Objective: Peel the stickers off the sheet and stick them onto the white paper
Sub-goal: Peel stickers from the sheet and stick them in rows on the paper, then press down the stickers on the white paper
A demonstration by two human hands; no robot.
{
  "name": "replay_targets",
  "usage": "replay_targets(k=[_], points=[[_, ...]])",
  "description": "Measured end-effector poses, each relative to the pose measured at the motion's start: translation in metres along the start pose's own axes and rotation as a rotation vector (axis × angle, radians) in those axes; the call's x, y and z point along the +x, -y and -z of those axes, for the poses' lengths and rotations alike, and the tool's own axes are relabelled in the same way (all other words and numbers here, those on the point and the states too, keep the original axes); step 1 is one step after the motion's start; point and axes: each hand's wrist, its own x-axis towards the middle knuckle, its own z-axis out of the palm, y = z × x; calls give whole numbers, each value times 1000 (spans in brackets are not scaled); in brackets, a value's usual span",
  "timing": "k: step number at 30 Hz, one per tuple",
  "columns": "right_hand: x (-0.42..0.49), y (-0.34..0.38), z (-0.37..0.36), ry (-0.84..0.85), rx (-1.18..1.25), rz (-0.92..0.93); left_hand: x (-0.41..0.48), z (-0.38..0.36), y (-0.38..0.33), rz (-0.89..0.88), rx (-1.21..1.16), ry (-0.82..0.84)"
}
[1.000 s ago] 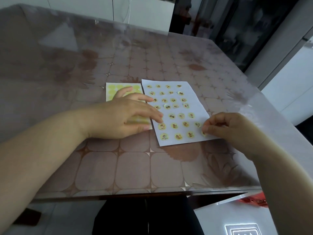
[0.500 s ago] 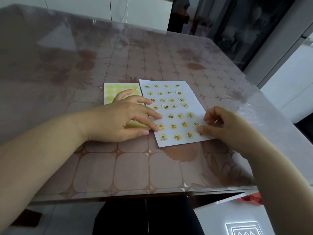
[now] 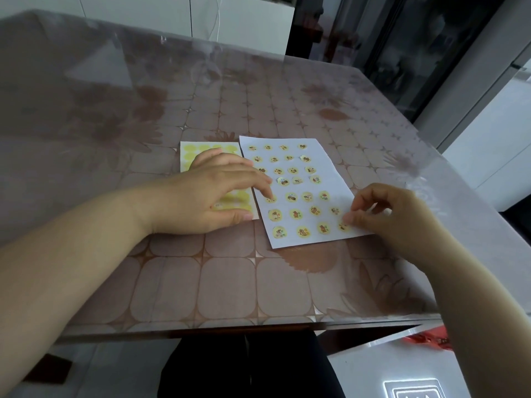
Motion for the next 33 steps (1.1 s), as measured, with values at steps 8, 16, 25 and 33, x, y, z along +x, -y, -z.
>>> replay_targets(k=[8, 16, 25, 33], points=[[1, 6, 9, -49, 19, 58, 0, 1, 6, 185, 46, -100], [43, 49, 1, 176, -168, 282, 0, 0, 14, 524, 293, 88], [103, 50, -26, 360, -320, 277, -3, 32, 16, 635, 231, 205], [107, 52, -28, 324, -389, 374, 57, 37, 15, 541, 359, 76]])
